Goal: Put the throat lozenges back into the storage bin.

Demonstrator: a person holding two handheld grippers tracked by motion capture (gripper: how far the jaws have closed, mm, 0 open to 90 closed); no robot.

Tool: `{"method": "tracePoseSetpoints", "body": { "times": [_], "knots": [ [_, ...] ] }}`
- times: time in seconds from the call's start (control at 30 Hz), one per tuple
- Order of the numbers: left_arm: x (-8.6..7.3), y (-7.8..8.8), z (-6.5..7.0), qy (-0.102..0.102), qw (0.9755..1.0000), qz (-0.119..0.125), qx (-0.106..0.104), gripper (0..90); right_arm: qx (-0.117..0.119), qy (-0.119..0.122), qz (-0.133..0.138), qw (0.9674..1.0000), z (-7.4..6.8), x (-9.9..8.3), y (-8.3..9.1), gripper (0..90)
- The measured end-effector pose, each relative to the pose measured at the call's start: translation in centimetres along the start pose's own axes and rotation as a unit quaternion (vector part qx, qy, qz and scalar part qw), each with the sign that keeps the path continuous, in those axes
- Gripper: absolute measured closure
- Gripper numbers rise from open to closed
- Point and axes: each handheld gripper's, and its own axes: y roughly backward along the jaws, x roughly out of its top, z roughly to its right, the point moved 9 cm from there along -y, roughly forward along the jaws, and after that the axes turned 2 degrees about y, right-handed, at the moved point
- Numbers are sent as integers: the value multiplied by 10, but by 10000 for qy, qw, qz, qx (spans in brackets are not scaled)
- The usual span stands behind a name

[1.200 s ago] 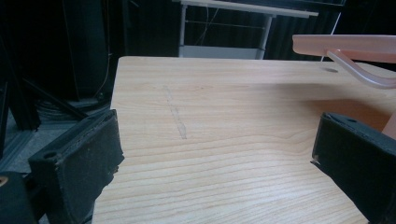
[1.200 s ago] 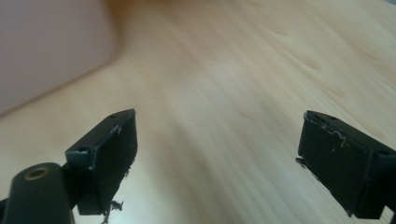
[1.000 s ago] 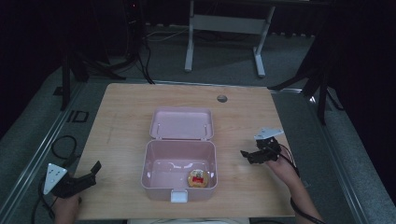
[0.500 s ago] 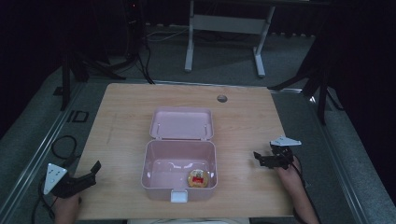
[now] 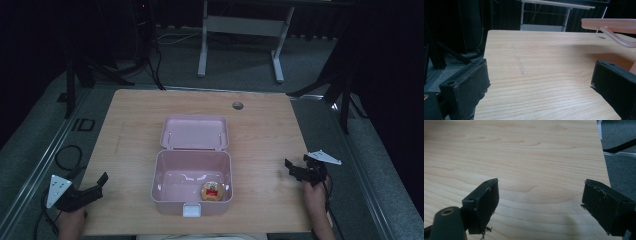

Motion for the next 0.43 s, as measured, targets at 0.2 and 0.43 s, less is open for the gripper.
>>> {"method": "tracePoseSetpoints", "body": {
  "times": [0.2,0.43],
  "knots": [
    [0,0,0,17,10000,9,-16,20,-75,138,-62,9999,-1,-1,-2,137],
    [0,0,1,-5,10000,5,-26,20,27,47,-131,9999,1,-1,-3,137]
  ]
}}
